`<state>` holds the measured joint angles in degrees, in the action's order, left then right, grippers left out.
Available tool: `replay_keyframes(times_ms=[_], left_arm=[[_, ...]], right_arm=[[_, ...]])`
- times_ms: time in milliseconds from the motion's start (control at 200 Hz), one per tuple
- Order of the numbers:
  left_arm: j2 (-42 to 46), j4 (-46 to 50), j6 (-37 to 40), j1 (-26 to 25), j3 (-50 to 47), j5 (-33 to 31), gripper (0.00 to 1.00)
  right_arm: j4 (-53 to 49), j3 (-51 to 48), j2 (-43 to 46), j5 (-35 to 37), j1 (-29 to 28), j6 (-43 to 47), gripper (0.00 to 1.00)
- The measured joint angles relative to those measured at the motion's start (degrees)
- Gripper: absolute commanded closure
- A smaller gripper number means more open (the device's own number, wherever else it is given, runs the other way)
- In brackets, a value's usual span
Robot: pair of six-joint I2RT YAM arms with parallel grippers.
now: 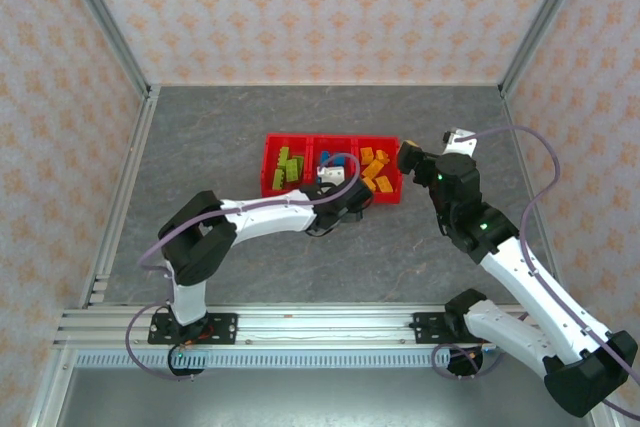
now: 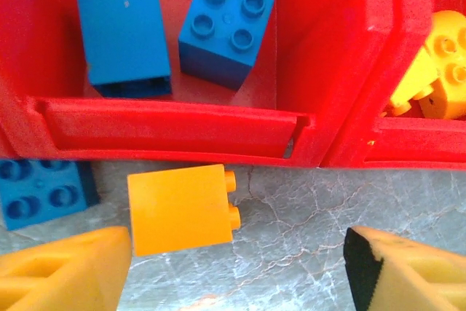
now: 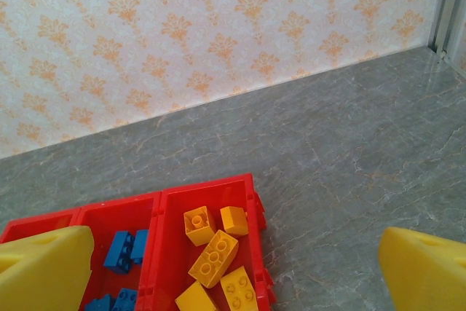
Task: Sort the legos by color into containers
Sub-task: Rotate the lego at the center of the table, then pick up the lego from the center of the table.
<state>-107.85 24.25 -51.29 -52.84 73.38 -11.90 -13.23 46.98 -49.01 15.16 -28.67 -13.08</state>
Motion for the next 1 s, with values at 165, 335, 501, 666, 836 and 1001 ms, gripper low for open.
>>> replay_keyframes(times_ms=[165, 335, 501, 666, 836, 1001], left_arm=[[-2.1, -0.5, -0.6, 0.2, 0.4, -0.5, 0.32], [-2.1, -0.5, -1.7, 0.7, 0.5, -0.5, 0.28], [-2.1, -0.5, -2.8, 0.7, 0.6, -0.8, 0.23], [-1.3, -0.5, -3.1, 0.7, 0.1, -2.0, 0.18], [1.6, -0.5, -2.8, 0.7, -0.9, -2.3, 0.12], [2.7, -0.5, -2.8, 0.7, -1.5, -2.7, 0.13]], right_arm=[[0.0, 0.0, 0.0, 0.0, 0.0, 0.0, 0.00], [0.0, 0.0, 0.0, 0.0, 0.0, 0.0, 0.00], [0.0, 0.0, 0.0, 0.0, 0.0, 0.0, 0.00], [0.0, 0.0, -0.2, 0.0, 0.0, 0.0, 0.00], [0.0, 0.0, -0.5, 0.0, 0.0, 0.0, 0.00], [0.0, 0.0, -0.7, 0.0, 0.0, 0.0, 0.00]])
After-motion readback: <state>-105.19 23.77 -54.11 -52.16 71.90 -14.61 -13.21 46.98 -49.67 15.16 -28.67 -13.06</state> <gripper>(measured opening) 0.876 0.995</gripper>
